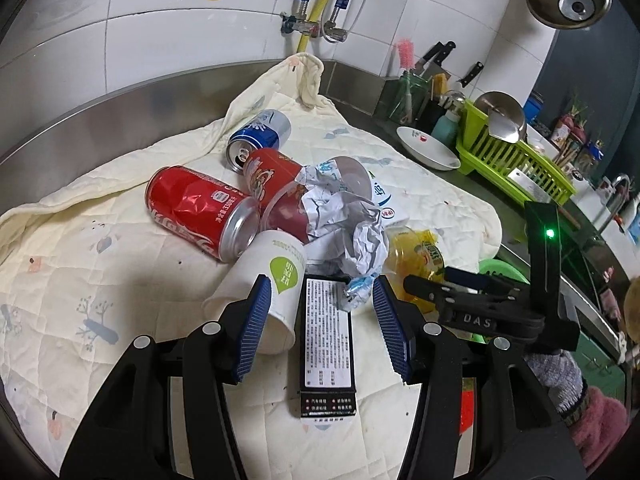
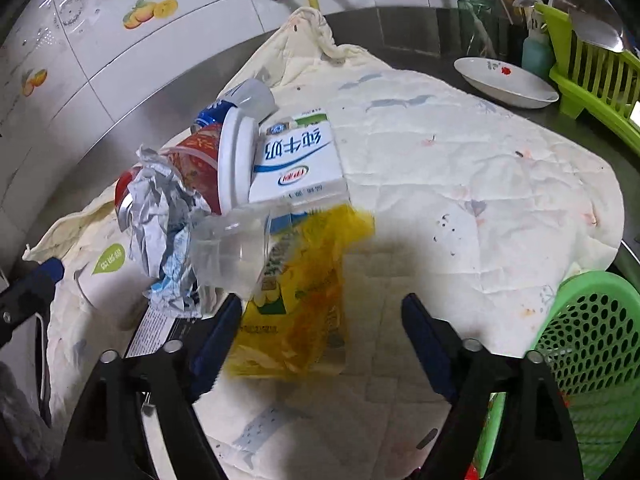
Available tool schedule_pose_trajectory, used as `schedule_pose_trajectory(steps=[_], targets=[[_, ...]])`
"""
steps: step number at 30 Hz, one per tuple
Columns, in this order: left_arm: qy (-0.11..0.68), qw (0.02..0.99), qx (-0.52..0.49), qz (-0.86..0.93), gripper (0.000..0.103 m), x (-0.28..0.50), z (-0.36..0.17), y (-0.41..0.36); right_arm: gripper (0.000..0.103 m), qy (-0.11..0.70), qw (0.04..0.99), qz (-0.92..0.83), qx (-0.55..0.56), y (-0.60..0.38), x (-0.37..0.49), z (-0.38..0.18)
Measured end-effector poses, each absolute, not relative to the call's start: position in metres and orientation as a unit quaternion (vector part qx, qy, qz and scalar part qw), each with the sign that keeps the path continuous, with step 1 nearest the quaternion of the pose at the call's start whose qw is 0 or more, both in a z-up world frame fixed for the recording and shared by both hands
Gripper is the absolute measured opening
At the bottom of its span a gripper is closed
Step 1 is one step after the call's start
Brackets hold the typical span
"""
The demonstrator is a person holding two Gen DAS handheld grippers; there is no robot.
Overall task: Collect trash
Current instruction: 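Grasp the yellow snack packet with the right tool while the left grasps crumpled paper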
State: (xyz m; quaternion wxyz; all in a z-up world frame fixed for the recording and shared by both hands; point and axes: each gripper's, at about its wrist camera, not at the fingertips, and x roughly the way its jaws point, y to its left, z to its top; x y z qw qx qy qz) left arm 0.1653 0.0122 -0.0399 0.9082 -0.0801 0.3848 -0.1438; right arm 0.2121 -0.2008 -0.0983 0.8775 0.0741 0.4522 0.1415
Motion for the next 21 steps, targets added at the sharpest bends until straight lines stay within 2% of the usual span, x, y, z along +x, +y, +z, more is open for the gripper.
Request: schedule_pose_trajectory(steps=[4,21], targets=[[0.39,0.906,-0.083,-0.146,0.053,0.172,-0.043,0.009,0.065,0.456,0.875,0.143,0.081,-0.208,0.21,-0.102],[0.404,0.898,-0.064,-0.162,0.053,0.194,-0.051,-0.019,0.066,0.43,0.895,0.117,0.029,-0.218,0.22,-0.089]])
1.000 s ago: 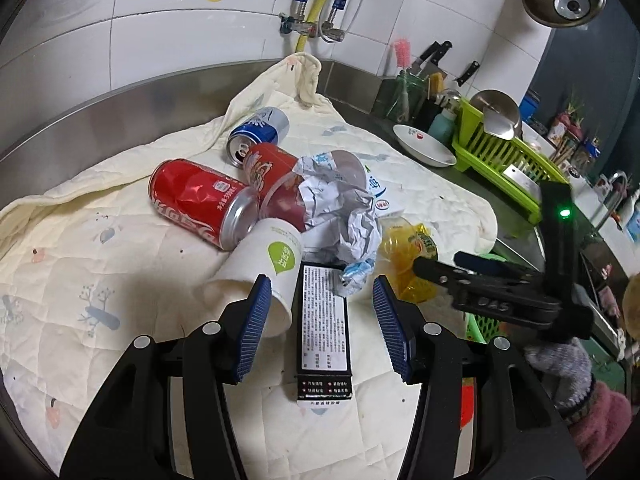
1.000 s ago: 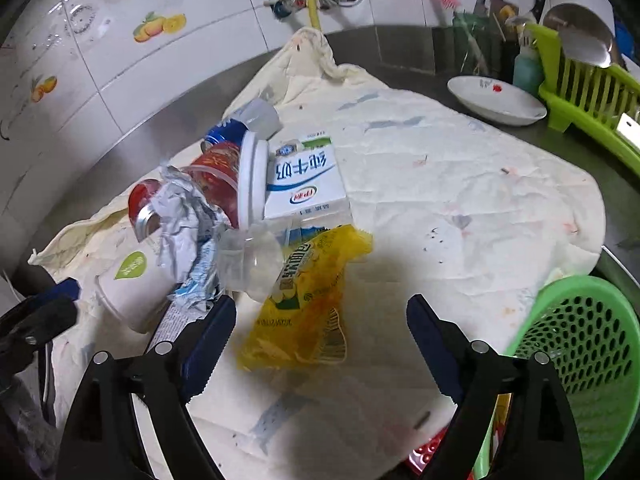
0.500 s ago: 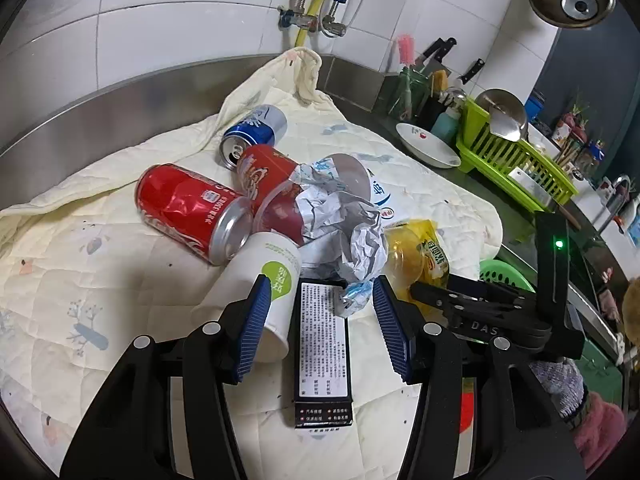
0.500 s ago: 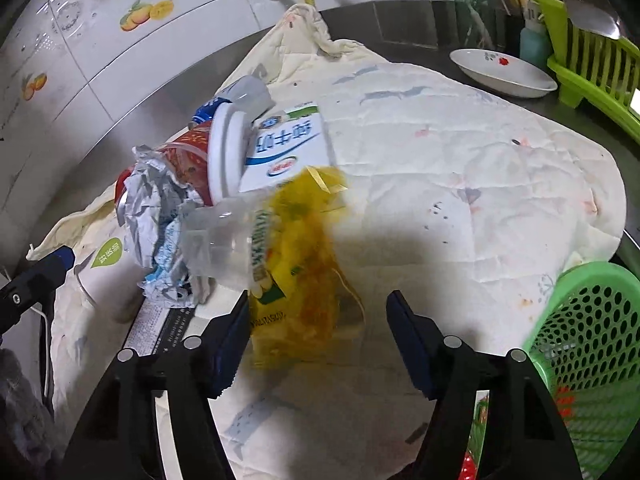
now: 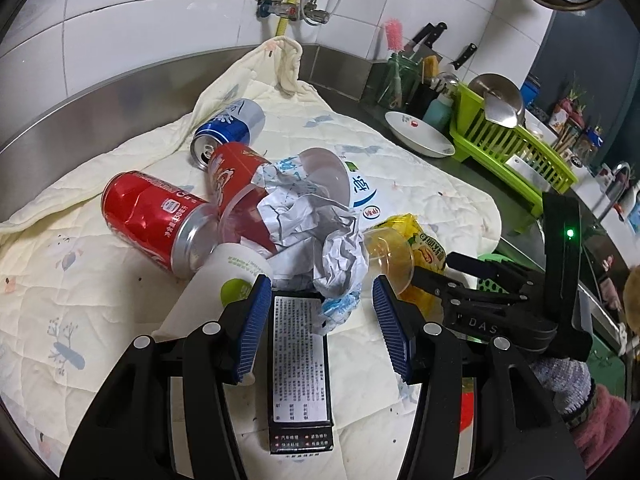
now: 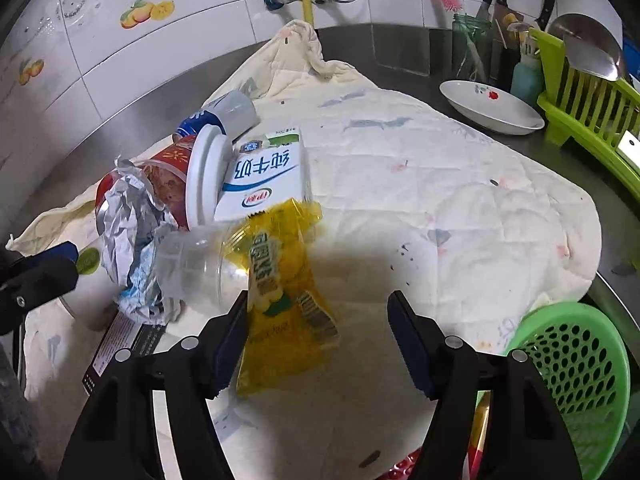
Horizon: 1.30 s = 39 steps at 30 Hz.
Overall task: Collect trash
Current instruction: 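Grasp the yellow snack packet with the right tool while the left grasps crumpled paper, then release the yellow packet from the right tool into the basket while the left drops the crumpled paper in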
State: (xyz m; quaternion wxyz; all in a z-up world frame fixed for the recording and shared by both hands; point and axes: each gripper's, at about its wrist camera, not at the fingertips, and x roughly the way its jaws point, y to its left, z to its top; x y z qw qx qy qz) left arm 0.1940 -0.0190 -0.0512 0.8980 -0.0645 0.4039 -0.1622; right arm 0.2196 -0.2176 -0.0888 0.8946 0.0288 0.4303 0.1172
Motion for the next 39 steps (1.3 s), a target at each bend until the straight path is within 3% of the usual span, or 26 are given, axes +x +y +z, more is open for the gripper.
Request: schedule_pose_trajectory(steps=[4,9,14,21,26,29,39], targets=[[0.406,0.896,-0.065,-0.168,0.053,0.198,-0.053,-0.024,0.065,0.433,0.893,0.122,0.02,-0.213,0.226,-0.092],[0.405,0.896,-0.06,-0.171,0.053,0.207,-0.052,-0.035,0.04,0.445,0.886,0.126,0.033,-0.215,0.234,-0.1],[0.407,0.897,-0.041,-0.168,0.052,0.222,-0.055,-0.05,0.024,0.439,0.888,0.132,0.046,-0.222,0.227,-0.096],[0.426,0.89,-0.035,-0.159,0.051,0.24,-0.067,-0.059,0.023,0.421,0.896,0.131,0.044,-0.232,0.207,-0.084],[0.436,0.884,-0.046,-0.16,0.031,0.245,-0.075,-0.055,0.022,0.409,0.902,0.127,0.051,-0.244,0.191,-0.073],[0.429,0.888,-0.042,-0.161,0.025,0.241,-0.074,-0.055,0.022,0.405,0.904,0.123,0.054,-0.251,0.183,-0.069],[0.392,0.904,-0.031,-0.17,0.021,0.216,-0.049,-0.053,0.022,0.391,0.913,0.087,0.072,-0.282,0.153,-0.059]])
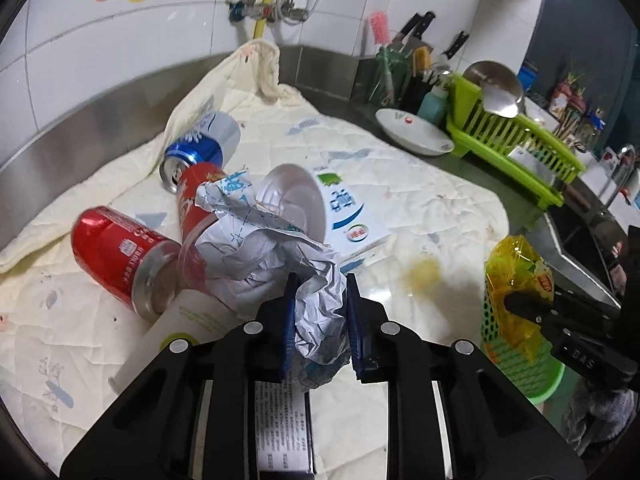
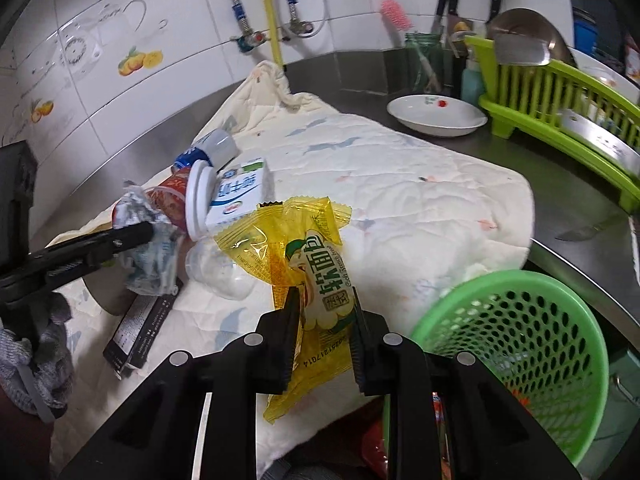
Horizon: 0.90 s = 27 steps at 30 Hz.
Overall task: Collect trash
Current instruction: 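Release the yellow packet from the right tool into the basket while the left drops the crumpled paper in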
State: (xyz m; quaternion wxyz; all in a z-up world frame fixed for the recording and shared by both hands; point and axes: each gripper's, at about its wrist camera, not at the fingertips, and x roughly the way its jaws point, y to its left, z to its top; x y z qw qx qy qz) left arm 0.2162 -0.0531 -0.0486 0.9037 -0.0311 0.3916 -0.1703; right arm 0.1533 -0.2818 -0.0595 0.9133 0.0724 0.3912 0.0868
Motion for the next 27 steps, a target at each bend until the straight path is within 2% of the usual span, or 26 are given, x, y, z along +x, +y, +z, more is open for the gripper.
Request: schedule_pose_trajectory(steps=[22,26,27], targets=[[0.342,0.896,-0.004,-0.284,0.021,0.154,-0.004,-0.129,0.023,0.403,0.909,-0.06,0.09,-0.385,0.08,-0.071],[0.342,0.888,0.005,-0.307,0.021,0.146,-0.004,-0.152,0.025,0.409,0.904,-0.081,0.093,-0.402,0.073,-0.076],[0.342,0.887,0.007,-0.312,0.021,0.145,-0.004,-0.157,0.03,0.409,0.903,-0.087,0.095,-0.406,0.071,-0.077]])
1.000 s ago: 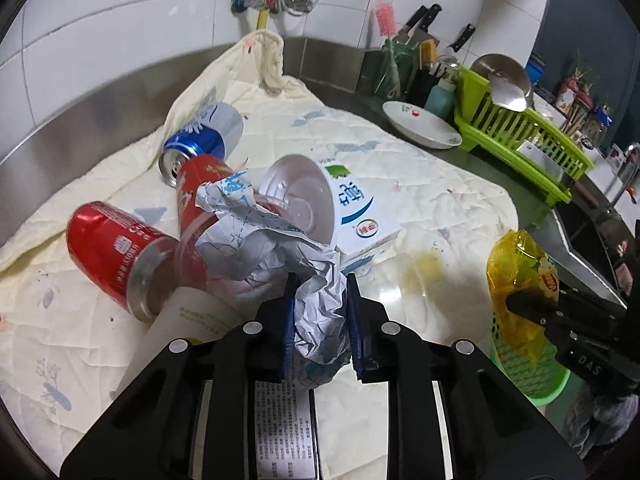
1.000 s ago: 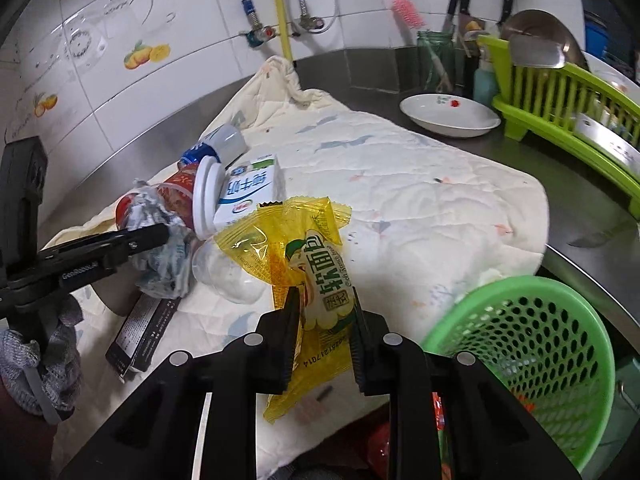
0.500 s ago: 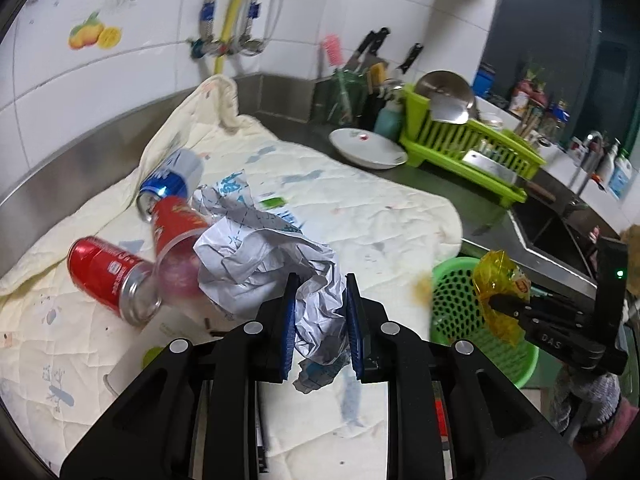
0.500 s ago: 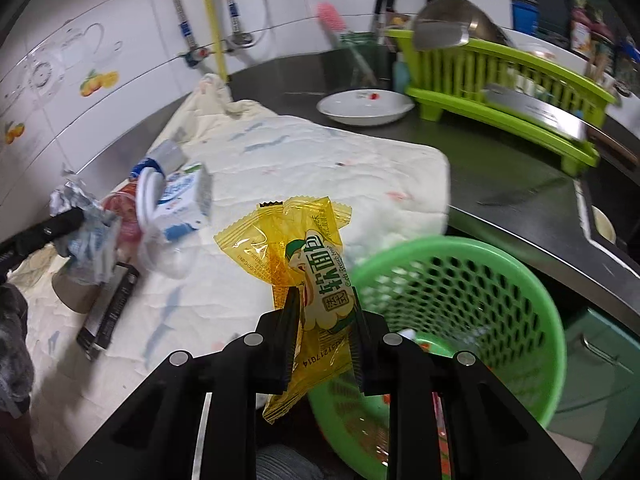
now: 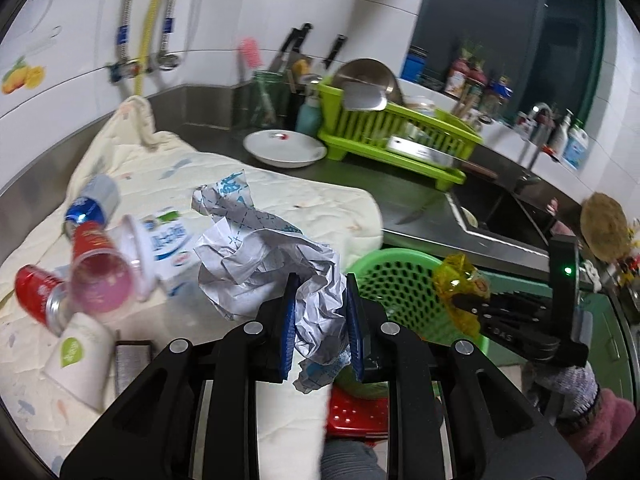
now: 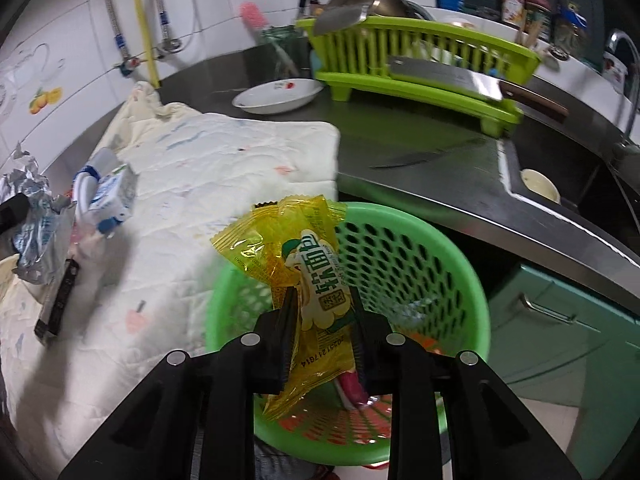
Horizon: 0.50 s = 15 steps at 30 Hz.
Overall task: Collect trash
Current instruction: 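Release the yellow packet from the right tool into the basket while the left drops the crumpled paper in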
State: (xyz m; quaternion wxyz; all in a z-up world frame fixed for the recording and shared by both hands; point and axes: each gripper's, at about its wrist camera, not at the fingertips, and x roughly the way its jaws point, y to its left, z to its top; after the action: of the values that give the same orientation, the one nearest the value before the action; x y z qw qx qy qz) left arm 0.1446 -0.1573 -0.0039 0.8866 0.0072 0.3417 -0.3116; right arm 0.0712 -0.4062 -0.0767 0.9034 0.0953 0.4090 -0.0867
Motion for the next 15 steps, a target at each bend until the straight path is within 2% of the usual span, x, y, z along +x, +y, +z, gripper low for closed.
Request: schedule_pose_trajectory(steps=[1,3,10,15], targets=[[0.342,0.884,0.01,-0.317,0.021,0.143,-0.004,-0.165,0.033,0.409,0.903,-0.09,0.099,-0.41,0.07,-0.078],[0.345,0.88,0.012,-0.327,0.021,0.142,-0.005,-0.174,0.047,0.407,0.902,-0.102,0.099,-0.419,0.067,-0.08],[0.353,0.867,0.027,-0.351,0.021,0.137,-0.012,-0.209,0.05,0.402,0.901,-0.121,0.108,-0.44,0.061,-0.084],[0.364,0.855,0.033,-0.369,0.021,0.135,-0.02,-0.236,0.057,0.395,0.904,-0.12,0.112,-0.447,0.051,-0.08]])
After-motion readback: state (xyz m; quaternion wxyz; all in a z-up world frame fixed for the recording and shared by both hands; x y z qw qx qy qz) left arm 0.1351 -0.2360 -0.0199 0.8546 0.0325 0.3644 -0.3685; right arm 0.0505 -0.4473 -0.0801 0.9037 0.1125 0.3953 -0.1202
